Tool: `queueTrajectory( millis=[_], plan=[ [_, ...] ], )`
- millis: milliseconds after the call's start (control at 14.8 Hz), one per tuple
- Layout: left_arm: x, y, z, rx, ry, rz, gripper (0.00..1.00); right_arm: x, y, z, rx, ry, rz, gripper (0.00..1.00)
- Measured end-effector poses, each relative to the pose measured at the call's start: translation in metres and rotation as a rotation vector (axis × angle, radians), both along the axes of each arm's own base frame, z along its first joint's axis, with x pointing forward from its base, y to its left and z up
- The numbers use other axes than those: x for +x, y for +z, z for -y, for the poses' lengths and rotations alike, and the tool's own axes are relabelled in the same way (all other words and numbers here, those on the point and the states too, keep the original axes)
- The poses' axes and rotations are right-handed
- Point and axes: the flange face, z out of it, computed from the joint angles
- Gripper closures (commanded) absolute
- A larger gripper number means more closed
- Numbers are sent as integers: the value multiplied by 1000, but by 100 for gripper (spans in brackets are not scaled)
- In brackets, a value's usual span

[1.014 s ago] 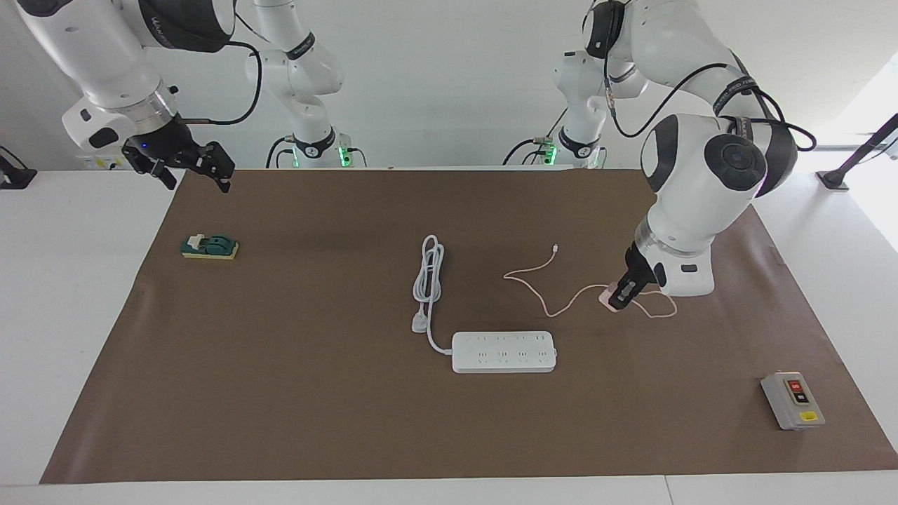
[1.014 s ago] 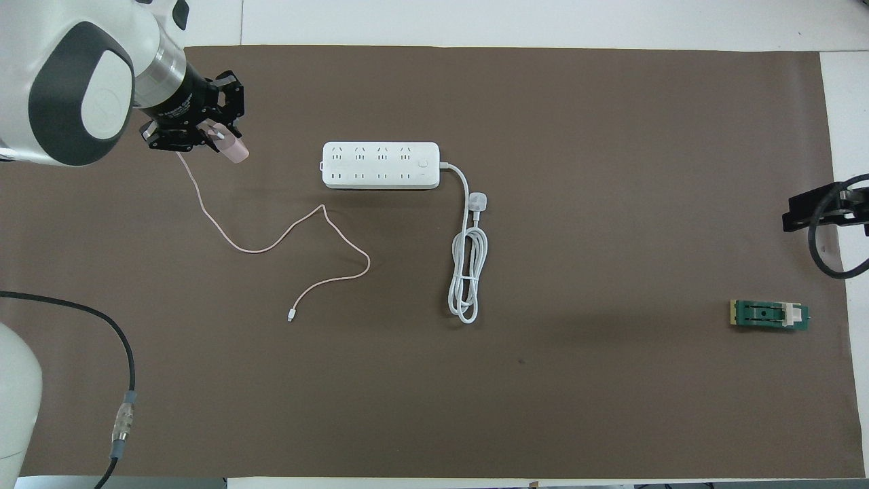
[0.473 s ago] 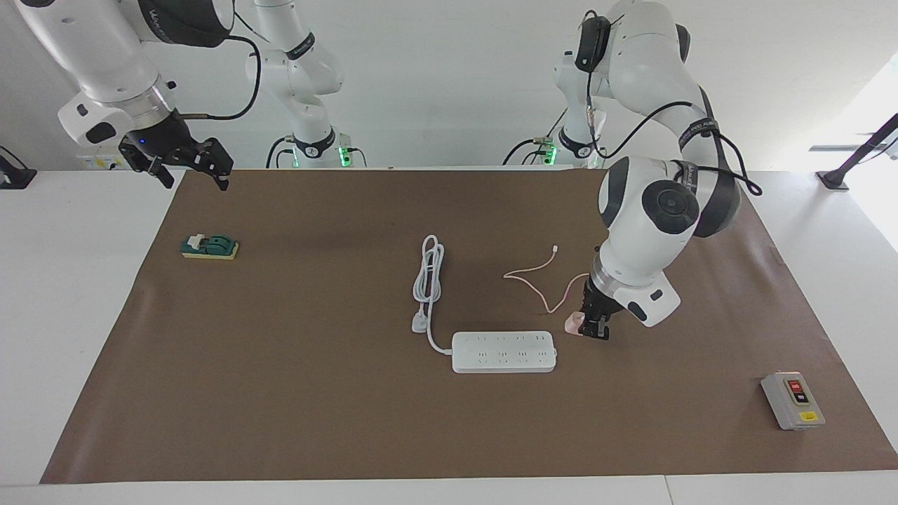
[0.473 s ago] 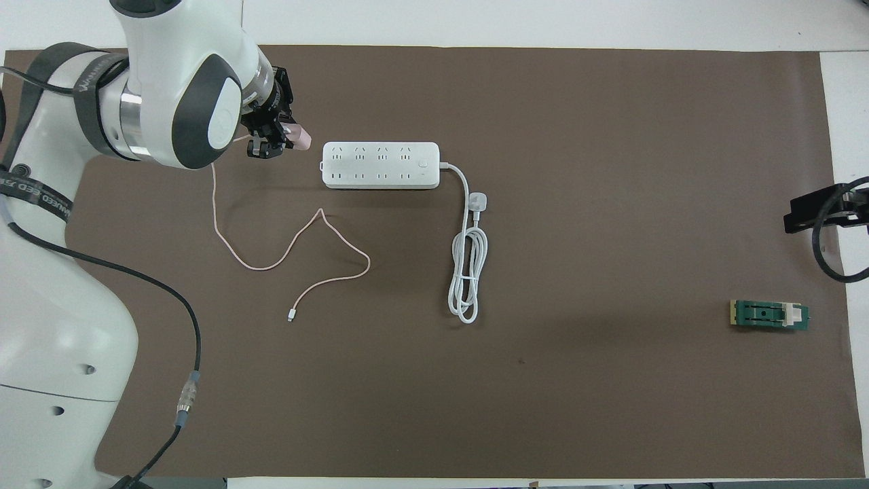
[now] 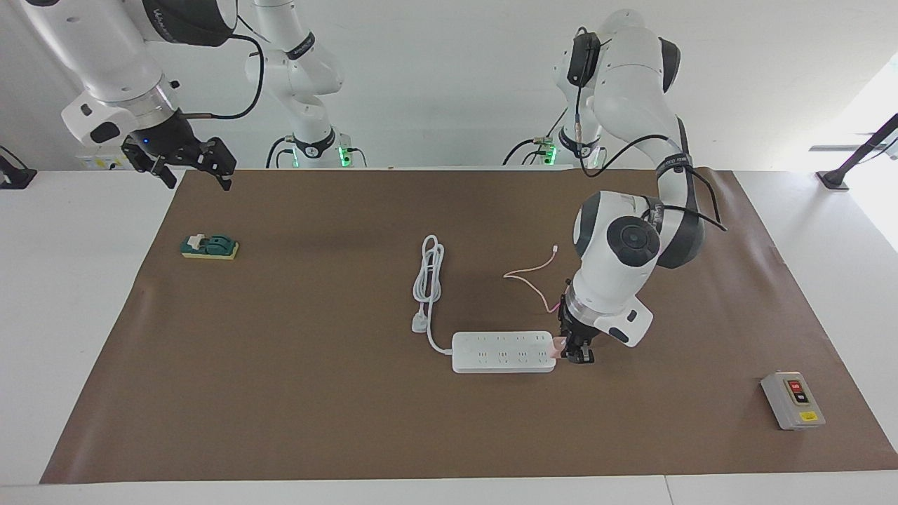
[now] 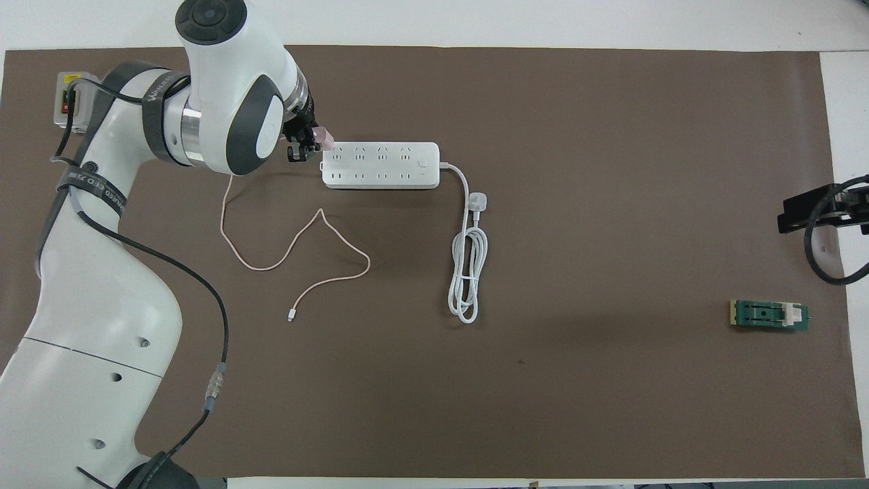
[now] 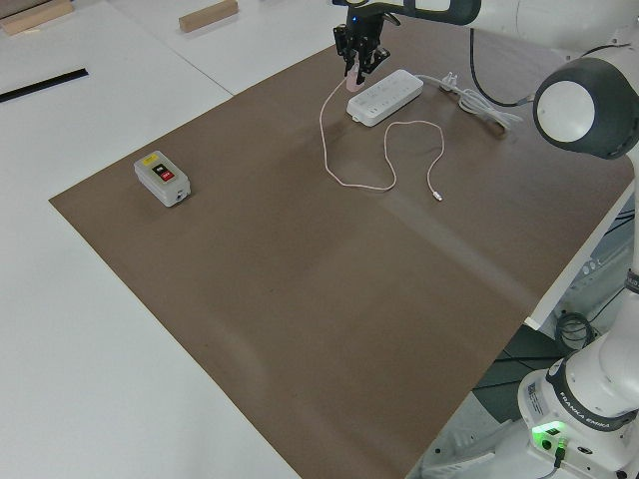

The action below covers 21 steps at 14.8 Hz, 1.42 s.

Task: Plug charger into power strip
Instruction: 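Move the charger with the left gripper to the power strip's end socket, then push the charger prongs into the socket with the left gripper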

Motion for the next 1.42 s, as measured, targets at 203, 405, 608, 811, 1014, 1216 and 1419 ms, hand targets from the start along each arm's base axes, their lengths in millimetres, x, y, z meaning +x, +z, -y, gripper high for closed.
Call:
queueTrajectory(
  millis=[203,405,608,811,1014,1216,1419],
  plan=[
    [-4,-6,10,5,9,-13,100,-1,-1,-8,1,14,-12,0],
    [-9,-11,12,18,9,-46,100,-2,0,-5,1,8,-13,0],
    [-11,-13,11,27,8,-66,100,-2,0,-4,1,7,-13,0],
    [-14,-18,11,33,1,-83,100,-2,0,-4,1,7,-13,0],
    [-18,-21,18,38,-11,-93,100,-2,0,-4,1,7,-13,0],
    [-20,-21,21,39,-17,-98,100,-2,0,-4,1,7,-13,0],
    [-23,-22,22,41,-25,-104,100,-2,0,-4,1,7,-13,0]
  ],
)
